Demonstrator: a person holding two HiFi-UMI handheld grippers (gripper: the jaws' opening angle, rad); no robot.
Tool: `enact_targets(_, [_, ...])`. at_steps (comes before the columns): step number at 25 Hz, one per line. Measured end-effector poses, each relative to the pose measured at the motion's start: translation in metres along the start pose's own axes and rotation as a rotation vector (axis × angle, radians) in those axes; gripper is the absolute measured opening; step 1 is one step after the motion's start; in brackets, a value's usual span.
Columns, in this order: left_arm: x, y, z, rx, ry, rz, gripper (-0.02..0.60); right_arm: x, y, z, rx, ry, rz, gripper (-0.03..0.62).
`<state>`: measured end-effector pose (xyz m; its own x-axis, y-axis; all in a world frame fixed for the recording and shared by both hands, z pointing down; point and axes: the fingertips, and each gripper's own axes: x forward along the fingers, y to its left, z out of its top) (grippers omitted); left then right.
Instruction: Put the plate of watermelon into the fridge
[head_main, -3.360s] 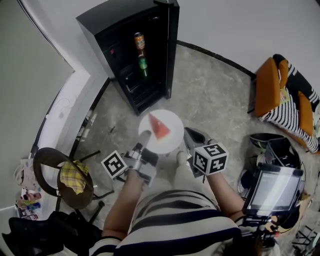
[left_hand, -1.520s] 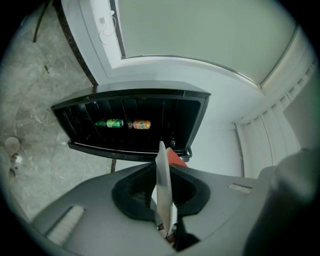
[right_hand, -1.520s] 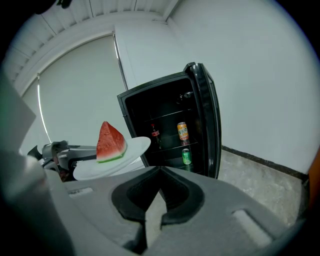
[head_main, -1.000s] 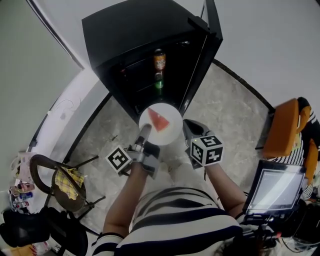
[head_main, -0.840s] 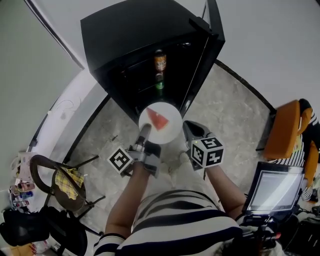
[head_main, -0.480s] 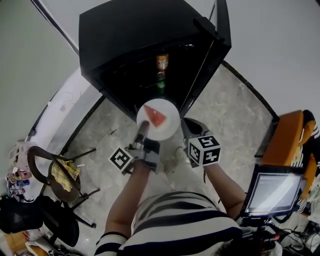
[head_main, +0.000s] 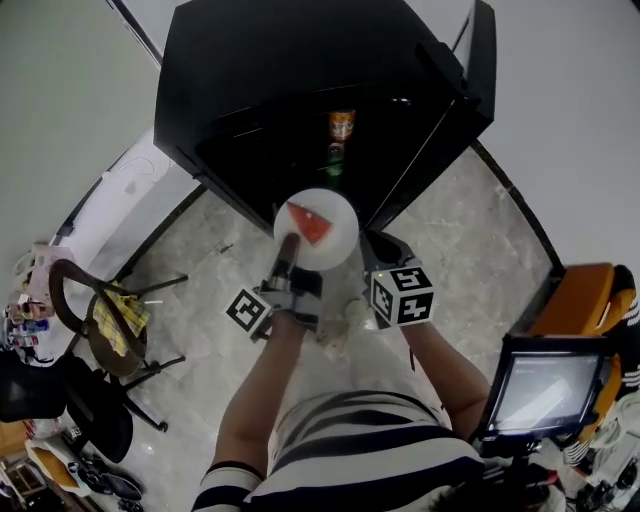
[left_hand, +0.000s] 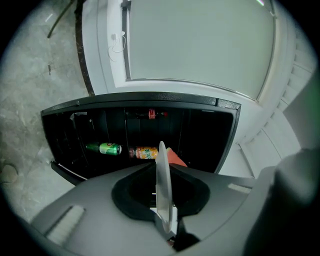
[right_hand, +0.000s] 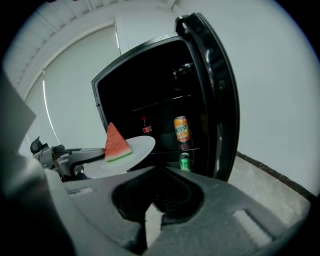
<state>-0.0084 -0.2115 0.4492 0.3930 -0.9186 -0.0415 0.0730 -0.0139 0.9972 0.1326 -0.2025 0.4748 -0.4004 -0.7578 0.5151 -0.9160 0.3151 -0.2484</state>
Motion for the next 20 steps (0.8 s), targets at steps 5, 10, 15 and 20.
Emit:
enact_targets(5, [0.011,0.008,0.011,0.014,-0.068,-0.022,0.037,0.024,-0.007,0.002,-0.031,0.001,0.019,-0.002])
enact_targets(10, [0.018,0.024,0.025,0.036,-0.103,-0.020,0.037,0.047,-0.010,0.002,-0.050,-0.011,0.026,-0.002])
enact_targets(15, [0.030,0.039,0.040,0.019,-0.136,-0.038,0.037,0.068,-0.009,-0.003,-0.064,-0.020,0.026,-0.002])
enact_targets(20, [0.050,0.056,0.048,0.027,-0.147,-0.034,0.037,0.085,-0.008,-0.010,-0.071,-0.029,0.020,-0.002])
